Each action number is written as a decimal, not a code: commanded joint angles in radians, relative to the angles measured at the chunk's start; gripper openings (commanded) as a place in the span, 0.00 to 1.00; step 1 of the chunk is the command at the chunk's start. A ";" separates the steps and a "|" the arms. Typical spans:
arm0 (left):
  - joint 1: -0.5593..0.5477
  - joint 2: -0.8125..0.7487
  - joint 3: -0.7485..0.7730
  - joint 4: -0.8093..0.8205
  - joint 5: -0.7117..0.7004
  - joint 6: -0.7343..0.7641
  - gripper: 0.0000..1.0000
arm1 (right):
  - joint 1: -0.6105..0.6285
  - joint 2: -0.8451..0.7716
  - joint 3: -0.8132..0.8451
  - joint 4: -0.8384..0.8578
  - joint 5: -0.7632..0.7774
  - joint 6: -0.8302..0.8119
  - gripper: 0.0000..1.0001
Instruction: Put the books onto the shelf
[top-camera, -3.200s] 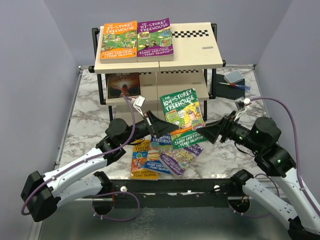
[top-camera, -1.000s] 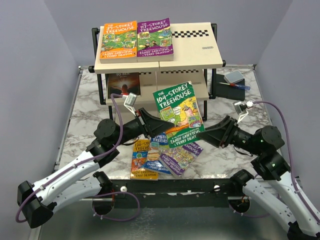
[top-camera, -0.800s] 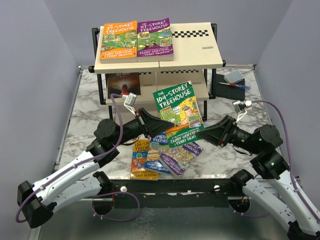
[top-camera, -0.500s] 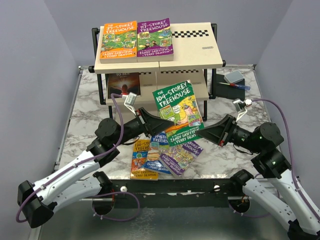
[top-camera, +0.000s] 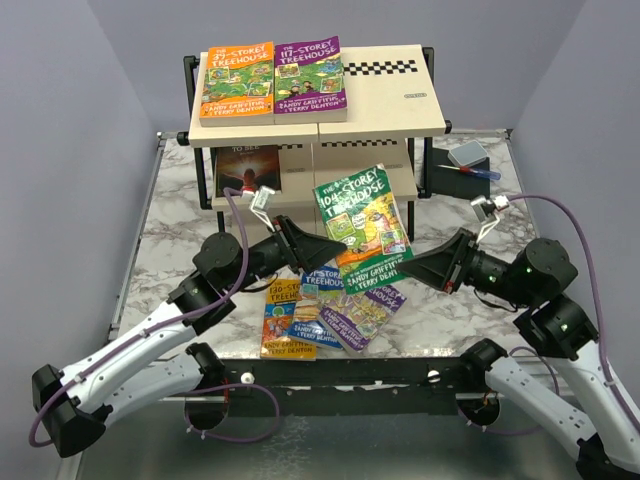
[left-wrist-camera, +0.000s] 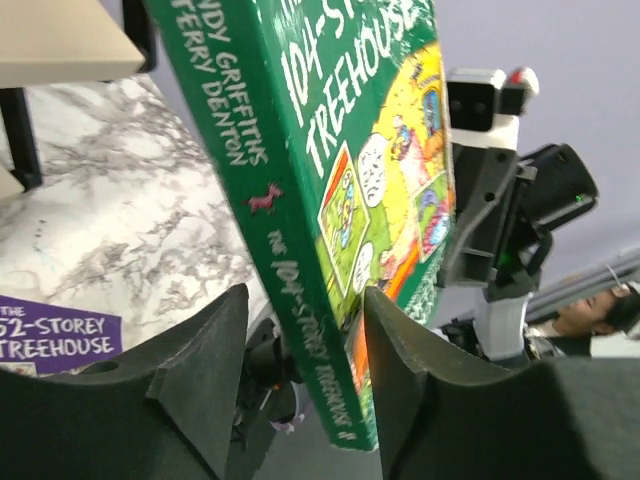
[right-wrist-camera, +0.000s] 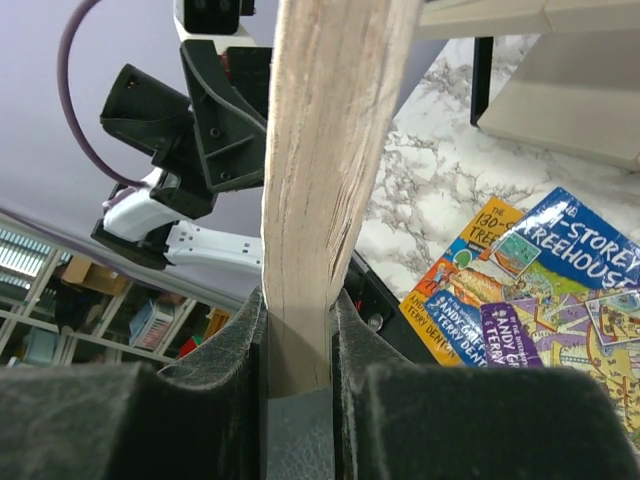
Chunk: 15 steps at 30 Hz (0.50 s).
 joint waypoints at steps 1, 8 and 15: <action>0.009 -0.044 0.059 -0.151 -0.099 0.124 0.55 | 0.001 -0.004 0.106 0.002 0.032 -0.040 0.01; 0.009 -0.079 0.153 -0.329 -0.162 0.245 0.81 | 0.001 0.066 0.241 -0.023 0.043 -0.066 0.01; 0.009 -0.140 0.239 -0.549 -0.285 0.422 0.84 | 0.001 0.173 0.376 0.036 0.064 -0.054 0.01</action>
